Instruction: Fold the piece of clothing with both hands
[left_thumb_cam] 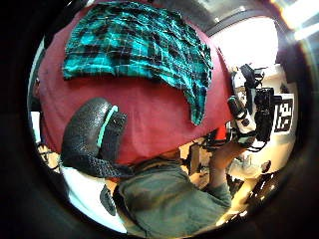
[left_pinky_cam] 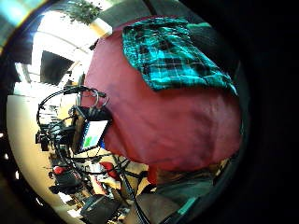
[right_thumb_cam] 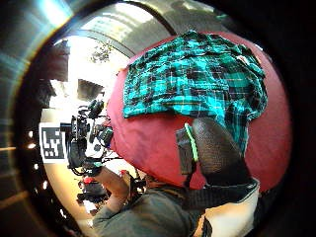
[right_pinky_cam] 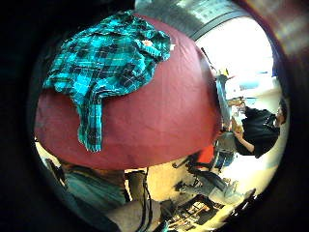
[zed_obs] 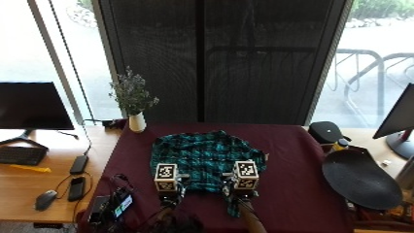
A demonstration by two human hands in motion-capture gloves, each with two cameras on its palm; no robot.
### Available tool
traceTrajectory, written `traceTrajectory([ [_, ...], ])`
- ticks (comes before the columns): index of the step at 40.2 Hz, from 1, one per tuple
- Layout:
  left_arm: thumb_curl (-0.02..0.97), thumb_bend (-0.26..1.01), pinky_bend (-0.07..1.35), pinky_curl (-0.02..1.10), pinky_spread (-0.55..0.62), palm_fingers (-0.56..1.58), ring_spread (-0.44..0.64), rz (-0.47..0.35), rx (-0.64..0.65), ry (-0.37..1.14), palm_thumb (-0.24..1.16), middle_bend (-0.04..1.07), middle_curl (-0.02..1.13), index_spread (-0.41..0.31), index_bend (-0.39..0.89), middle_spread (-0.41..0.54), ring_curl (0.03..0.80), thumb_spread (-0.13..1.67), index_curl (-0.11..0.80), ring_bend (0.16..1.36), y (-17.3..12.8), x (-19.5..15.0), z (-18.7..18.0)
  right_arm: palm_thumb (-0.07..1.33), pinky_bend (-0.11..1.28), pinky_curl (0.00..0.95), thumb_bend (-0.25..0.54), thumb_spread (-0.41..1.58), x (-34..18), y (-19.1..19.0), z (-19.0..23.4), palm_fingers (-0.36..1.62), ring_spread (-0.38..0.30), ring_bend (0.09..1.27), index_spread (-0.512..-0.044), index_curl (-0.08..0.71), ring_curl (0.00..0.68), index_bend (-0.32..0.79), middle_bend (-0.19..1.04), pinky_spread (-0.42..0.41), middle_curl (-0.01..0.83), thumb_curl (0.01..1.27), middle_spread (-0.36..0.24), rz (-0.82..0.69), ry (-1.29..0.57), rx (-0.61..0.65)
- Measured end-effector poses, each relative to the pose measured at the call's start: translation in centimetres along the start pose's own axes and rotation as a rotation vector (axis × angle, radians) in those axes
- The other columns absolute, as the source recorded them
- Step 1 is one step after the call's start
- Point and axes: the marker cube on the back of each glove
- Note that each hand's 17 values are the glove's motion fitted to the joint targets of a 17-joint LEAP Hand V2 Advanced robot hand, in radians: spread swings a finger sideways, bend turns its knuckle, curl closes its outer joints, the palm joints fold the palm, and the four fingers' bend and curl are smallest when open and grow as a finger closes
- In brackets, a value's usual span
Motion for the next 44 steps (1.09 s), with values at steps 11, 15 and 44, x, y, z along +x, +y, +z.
traceTrajectory([
  [11, 0.129, 0.19, 0.44, 0.18, 0.21, 0.45, 0.08, 0.019, 0.031, 0.020, 0.35, 0.27, 0.22, -0.061, 0.11, -0.011, 0.250, 0.94, 0.082, 0.60, -0.1, -0.3, -0.2, 0.45, 0.48, 0.210, 0.267, 0.96, -0.5, 0.4, -1.4, 0.29, 0.132, 0.19, -0.305, 0.196, 0.095, 0.20, 0.18, 0.232, 0.134, 0.16, 0.010, 0.000, 0.050, 0.022],
  [15, 0.150, 0.17, 0.44, 0.20, 0.23, 0.44, 0.08, 0.014, 0.026, 0.008, 0.36, 0.27, 0.25, -0.070, 0.12, -0.011, 0.265, 1.03, 0.105, 0.61, 0.3, -0.4, -0.9, 0.46, 0.49, 0.231, 0.251, 1.06, -0.5, 0.6, -2.1, 0.28, 0.148, 0.19, -0.324, 0.226, 0.111, 0.19, 0.17, 0.247, 0.156, 0.18, 0.011, -0.008, 0.042, 0.039],
  [44, 0.253, 0.05, 0.45, 0.29, 0.26, 0.41, 0.10, 0.072, -0.063, 0.049, 0.43, 0.24, 0.36, -0.090, 0.15, -0.017, 0.311, 1.18, 0.231, 0.60, -2.6, -1.9, 5.7, 0.54, 0.64, 0.340, 0.065, 1.08, 5.1, -0.9, 4.6, 0.17, 0.182, 0.26, -0.347, 0.252, 0.210, 0.11, 0.18, 0.237, 0.251, 0.29, 0.017, 0.040, -0.044, -0.189],
])
